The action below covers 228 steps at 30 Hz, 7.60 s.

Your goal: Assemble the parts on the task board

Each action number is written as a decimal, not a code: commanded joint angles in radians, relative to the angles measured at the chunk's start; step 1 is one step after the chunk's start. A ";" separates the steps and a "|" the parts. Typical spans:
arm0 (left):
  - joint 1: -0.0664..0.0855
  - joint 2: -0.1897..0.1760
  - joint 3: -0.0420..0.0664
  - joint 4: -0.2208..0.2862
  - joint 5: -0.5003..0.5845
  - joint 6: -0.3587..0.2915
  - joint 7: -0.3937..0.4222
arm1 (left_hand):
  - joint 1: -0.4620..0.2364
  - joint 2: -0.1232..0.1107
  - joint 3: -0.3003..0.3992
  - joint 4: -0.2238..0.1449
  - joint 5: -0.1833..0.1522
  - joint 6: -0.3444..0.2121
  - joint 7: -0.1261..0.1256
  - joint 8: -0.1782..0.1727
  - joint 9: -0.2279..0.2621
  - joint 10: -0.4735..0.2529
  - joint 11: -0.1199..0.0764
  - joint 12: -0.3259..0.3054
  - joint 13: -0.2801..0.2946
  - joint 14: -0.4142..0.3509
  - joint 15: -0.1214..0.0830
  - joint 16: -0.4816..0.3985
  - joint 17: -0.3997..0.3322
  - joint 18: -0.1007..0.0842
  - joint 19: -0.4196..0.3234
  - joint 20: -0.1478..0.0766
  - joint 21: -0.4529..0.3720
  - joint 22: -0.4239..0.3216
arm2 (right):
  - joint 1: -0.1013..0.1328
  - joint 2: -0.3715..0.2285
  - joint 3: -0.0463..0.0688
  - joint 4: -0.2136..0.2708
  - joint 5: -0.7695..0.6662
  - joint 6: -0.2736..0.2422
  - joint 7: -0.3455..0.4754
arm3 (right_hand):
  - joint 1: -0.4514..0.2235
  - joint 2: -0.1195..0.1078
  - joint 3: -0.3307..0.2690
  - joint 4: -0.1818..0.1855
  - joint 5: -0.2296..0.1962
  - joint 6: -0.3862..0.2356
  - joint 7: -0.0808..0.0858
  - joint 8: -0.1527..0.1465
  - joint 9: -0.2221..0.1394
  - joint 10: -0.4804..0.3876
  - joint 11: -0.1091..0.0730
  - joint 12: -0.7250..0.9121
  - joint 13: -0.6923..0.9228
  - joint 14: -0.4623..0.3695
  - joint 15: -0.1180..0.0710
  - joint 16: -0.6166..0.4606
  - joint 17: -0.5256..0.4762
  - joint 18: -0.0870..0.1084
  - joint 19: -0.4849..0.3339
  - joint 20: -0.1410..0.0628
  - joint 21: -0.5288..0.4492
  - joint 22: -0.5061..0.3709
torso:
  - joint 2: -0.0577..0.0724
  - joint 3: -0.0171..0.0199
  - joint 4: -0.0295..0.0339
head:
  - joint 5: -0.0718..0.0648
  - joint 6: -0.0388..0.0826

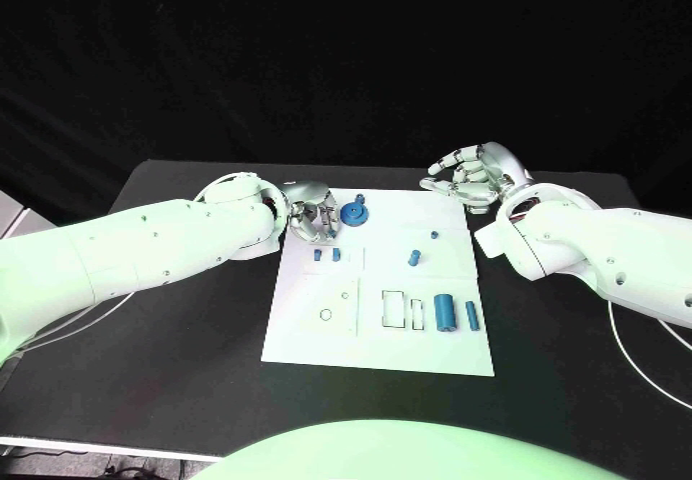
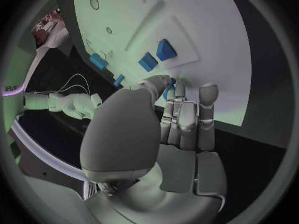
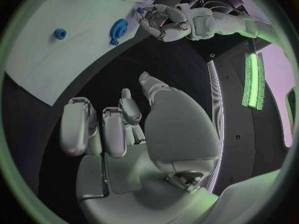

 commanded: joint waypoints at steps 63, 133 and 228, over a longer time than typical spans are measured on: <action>-0.006 -0.311 0.046 0.229 1.160 0.036 0.424 | -0.064 0.003 -0.053 0.000 -0.020 -0.073 0.046 -0.076 0.013 -0.173 0.062 0.048 0.064 -0.344 0.057 -0.294 -0.493 0.014 -0.201 0.045 -0.278 -0.264 | -0.025 -0.039 -0.009 -0.008 -0.929 0.388 -0.195 | 0.103 -0.085 0.186 -0.066 0.003 0.051 -0.018 -0.095 -0.053 -0.206 0.011 -1.025 -0.970 0.046 0.020 -0.081 -0.063 0.007 0.022 0.022 -0.009 0.069 | 0.001 -0.0003 -0.0004 | -0.090 0.051; -0.006 -0.309 0.046 0.237 1.168 0.035 0.426 | -0.037 0.013 -0.058 -0.019 -0.027 -0.091 0.056 -0.087 0.009 -0.173 0.068 0.037 0.050 -0.346 0.060 -0.308 -0.498 0.014 -0.185 0.044 -0.298 -0.280 | -0.063 -0.003 -0.008 0.037 -0.953 0.102 -0.218 | 0.078 0.010 0.334 -0.166 0.002 0.182 -0.016 -0.074 0.005 -0.017 0.003 -1.094 -1.082 0.048 0.009 -0.063 -0.086 -0.001 0.036 0.008 0.027 0.101 | -0.002 -0.0004 -0.0003 | -0.060 0.034; -0.012 -0.298 0.044 0.263 1.172 0.024 0.435 | -0.034 0.017 -0.060 -0.023 -0.026 -0.087 0.056 -0.084 0.011 -0.170 0.068 0.035 0.047 -0.347 0.060 -0.314 -0.500 0.014 -0.184 0.044 -0.302 -0.282 | -0.228 0.181 -0.025 0.134 -0.954 0.139 -0.219 | 0.071 0.003 0.339 -0.181 0.002 0.178 -0.011 -0.082 0.008 -0.019 0.006 -1.101 -1.090 0.046 0.011 -0.063 -0.092 0.001 0.034 0.008 0.017 0.098 | 0.001 -0.0009 -0.0005 | 0.059 -0.016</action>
